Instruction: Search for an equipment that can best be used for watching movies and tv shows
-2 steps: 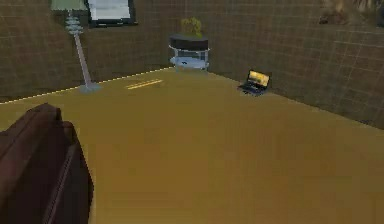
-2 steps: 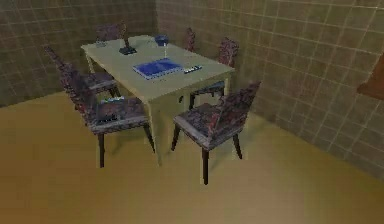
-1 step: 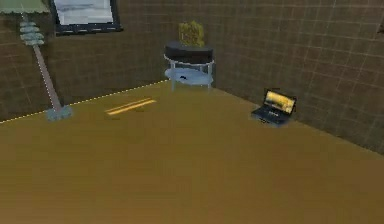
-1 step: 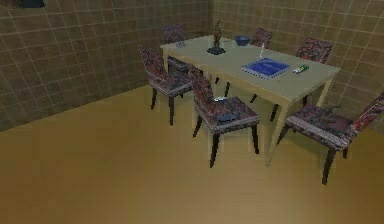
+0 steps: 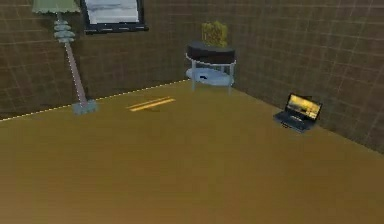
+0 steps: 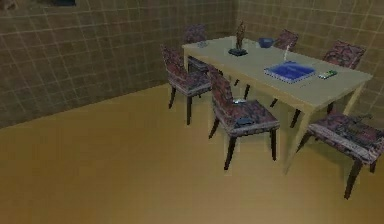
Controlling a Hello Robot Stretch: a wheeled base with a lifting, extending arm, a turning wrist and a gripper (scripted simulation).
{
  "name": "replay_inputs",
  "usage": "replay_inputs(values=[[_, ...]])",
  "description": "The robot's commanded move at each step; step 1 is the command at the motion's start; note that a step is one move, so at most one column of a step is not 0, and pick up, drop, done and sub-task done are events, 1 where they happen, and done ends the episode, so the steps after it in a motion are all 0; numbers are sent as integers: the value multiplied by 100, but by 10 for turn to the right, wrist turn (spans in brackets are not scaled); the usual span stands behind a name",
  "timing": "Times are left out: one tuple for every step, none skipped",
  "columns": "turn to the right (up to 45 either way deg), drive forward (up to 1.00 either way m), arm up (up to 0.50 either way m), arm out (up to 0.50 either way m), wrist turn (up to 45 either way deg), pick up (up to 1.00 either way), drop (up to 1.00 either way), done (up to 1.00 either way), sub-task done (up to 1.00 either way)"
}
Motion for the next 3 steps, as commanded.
replay_inputs(values=[[0,5,0,0,0,0,0,0,0],[-300,0,0,0,0,0,0,0,0],[-30,0,0,0,0,0,0,0,0]])
